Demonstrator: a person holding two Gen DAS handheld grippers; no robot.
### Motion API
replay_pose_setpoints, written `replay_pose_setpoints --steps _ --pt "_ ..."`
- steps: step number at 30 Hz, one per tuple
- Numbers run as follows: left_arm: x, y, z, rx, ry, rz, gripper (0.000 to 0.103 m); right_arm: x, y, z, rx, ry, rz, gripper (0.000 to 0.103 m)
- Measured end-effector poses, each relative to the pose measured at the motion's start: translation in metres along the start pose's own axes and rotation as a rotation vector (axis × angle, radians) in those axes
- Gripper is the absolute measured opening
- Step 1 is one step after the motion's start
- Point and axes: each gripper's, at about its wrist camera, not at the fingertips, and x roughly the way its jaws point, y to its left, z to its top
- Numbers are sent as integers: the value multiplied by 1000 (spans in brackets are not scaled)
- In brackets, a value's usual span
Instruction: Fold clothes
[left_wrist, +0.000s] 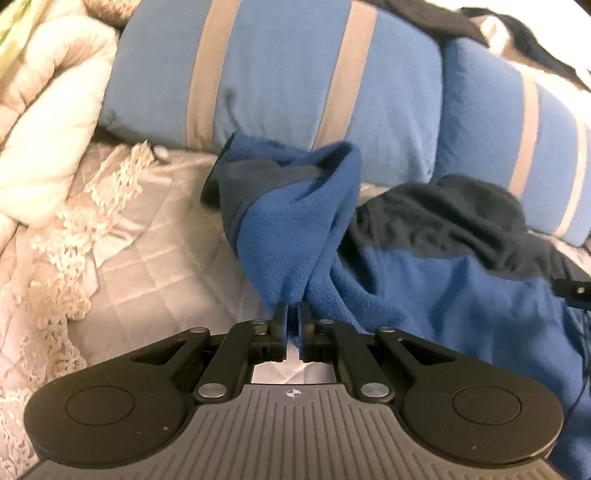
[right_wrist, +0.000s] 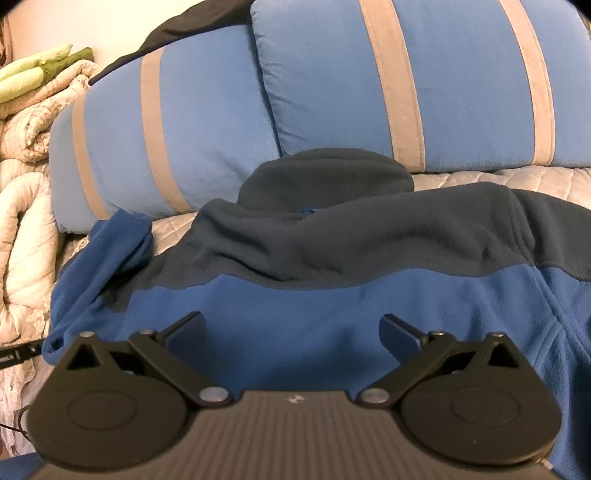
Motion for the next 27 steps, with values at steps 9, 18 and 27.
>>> replay_pose_setpoints --steps 9,18,27 --pt "-17 -33 35 55 -192 -157 55 -1 5 0 -15 2 22 103" --pt "62 -66 91 93 -145 -174 59 0 2 1 12 20 45 103" --pt "138 -40 119 -241 -2 -231 59 -3 18 -2 -69 38 107 103"
